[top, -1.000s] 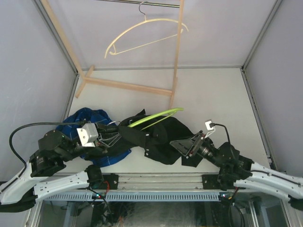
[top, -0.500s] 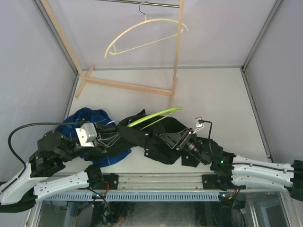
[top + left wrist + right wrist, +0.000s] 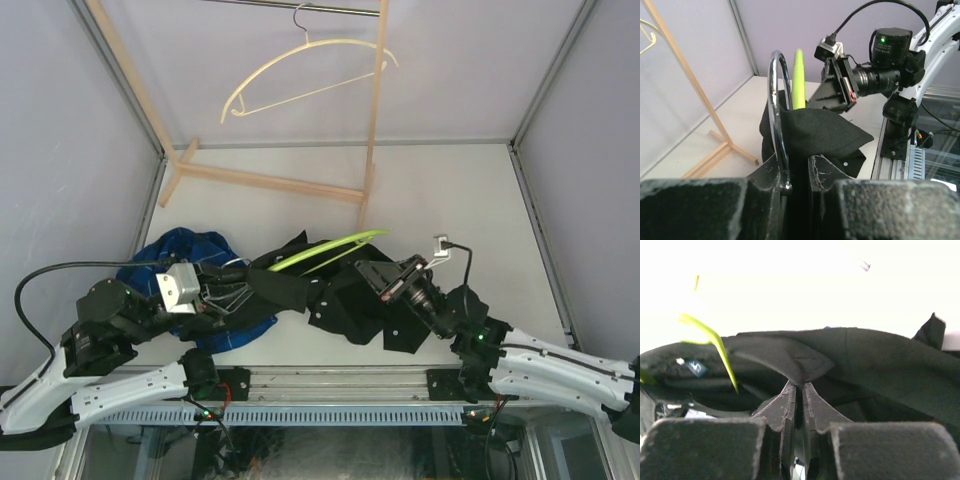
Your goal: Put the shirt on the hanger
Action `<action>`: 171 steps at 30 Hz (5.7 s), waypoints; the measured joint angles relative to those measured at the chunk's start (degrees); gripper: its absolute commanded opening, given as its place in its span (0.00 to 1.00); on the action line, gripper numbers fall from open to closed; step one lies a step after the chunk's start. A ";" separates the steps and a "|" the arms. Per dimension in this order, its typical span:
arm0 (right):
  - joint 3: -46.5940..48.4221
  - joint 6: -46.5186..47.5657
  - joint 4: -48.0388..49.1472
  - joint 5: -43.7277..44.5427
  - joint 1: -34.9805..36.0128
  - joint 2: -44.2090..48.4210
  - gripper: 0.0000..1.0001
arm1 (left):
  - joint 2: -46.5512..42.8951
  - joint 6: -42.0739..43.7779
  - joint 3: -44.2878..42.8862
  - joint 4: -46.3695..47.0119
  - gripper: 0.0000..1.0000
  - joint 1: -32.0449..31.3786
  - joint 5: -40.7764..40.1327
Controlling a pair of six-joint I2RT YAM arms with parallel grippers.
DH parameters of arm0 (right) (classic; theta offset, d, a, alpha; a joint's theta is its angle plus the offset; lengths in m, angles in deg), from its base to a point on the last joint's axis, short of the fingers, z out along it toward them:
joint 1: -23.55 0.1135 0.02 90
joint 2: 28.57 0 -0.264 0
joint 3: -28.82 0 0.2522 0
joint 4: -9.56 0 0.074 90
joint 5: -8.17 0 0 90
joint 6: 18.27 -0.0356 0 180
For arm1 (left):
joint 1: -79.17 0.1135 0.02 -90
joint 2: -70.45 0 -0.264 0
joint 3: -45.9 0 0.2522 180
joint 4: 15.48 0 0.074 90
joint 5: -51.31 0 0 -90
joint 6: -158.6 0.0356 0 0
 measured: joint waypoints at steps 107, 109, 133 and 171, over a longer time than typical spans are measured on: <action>5.62 -21.27 -10.47 20.94 18.38 -4.35 0.31 | 2.16 0.35 1.77 2.97 0.00 0.00 -7.21; 5.62 -21.40 -10.21 21.07 18.38 -4.83 0.27 | 2.16 0.35 1.77 2.97 0.00 0.00 -7.21; 5.62 -21.22 -17.46 21.31 12.57 0.33 0.00 | -0.68 0.22 4.07 2.19 0.00 0.00 -1.66; 11.72 0.35 -34.49 10.47 -0.70 8.55 0.00 | -1.38 -0.15 5.53 -0.50 0.00 0.00 2.01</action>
